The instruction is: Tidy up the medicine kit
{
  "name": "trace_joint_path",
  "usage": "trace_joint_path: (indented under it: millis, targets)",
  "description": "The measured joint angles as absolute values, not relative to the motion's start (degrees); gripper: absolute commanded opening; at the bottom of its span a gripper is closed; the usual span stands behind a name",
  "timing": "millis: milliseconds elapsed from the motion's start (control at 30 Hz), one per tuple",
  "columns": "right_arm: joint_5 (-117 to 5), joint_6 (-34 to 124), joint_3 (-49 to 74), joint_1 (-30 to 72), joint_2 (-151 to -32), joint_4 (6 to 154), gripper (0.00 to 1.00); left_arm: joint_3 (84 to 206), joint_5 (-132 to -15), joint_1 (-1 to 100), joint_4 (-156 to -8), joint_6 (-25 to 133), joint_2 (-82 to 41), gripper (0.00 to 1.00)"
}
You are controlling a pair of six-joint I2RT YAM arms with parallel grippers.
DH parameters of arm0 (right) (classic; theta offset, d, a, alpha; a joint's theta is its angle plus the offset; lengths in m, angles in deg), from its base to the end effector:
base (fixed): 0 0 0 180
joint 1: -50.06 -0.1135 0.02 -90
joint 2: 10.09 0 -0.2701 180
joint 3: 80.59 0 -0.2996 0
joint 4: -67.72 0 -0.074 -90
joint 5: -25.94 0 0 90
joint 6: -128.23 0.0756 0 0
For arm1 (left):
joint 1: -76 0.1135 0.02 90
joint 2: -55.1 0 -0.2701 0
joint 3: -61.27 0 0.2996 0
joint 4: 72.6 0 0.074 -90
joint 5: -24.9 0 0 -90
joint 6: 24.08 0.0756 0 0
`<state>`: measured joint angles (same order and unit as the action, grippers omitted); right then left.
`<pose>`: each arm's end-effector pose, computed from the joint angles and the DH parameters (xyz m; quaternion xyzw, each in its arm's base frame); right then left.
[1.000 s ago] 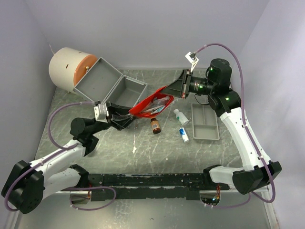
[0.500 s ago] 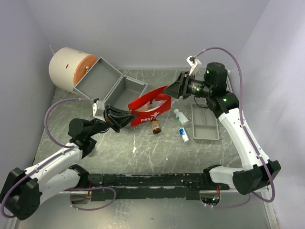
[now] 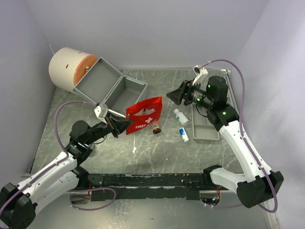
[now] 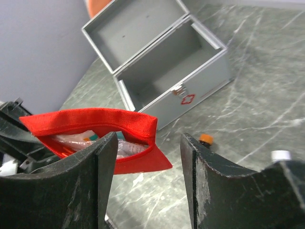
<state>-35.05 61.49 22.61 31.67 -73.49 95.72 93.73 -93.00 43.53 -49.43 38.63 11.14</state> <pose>0.2979 0.1377 0.3891 -0.1205 0.7718 0.3957 0.4829 0.1979 -0.1679 0.2697 0.2144 0.6039 -0.5069 0.5766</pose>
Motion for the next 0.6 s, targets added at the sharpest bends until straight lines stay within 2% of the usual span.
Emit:
trace_joint_path:
  millis: [167, 233, 367, 467, 600]
  targets:
    - [-43.2, 61.3, 26.5, 28.1, -71.4, 92.5, 0.54, 93.7, -88.6, 43.5, -53.8, 40.1, 10.2, 0.07]
    - [-47.7, 61.3, 27.0, 23.6, -71.3, 91.9, 0.49, 93.7, -87.8, 43.5, -53.8, 40.6, 8.9, 0.07]
    - [-56.9, 61.8, 27.1, 9.6, -73.1, 89.3, 0.31, 93.7, -87.1, 43.5, -53.7, 41.4, 5.5, 0.07]
    - [-62.5, 63.1, 26.8, 1.3, -76.8, 87.5, 0.22, 93.7, -86.7, 43.5, -53.6, 41.8, 3.4, 0.07]
    - [-69.0, 66.0, 26.1, -5.2, -82.6, 86.7, 0.19, 93.9, -85.8, 43.5, -53.8, 42.5, 2.5, 0.07]
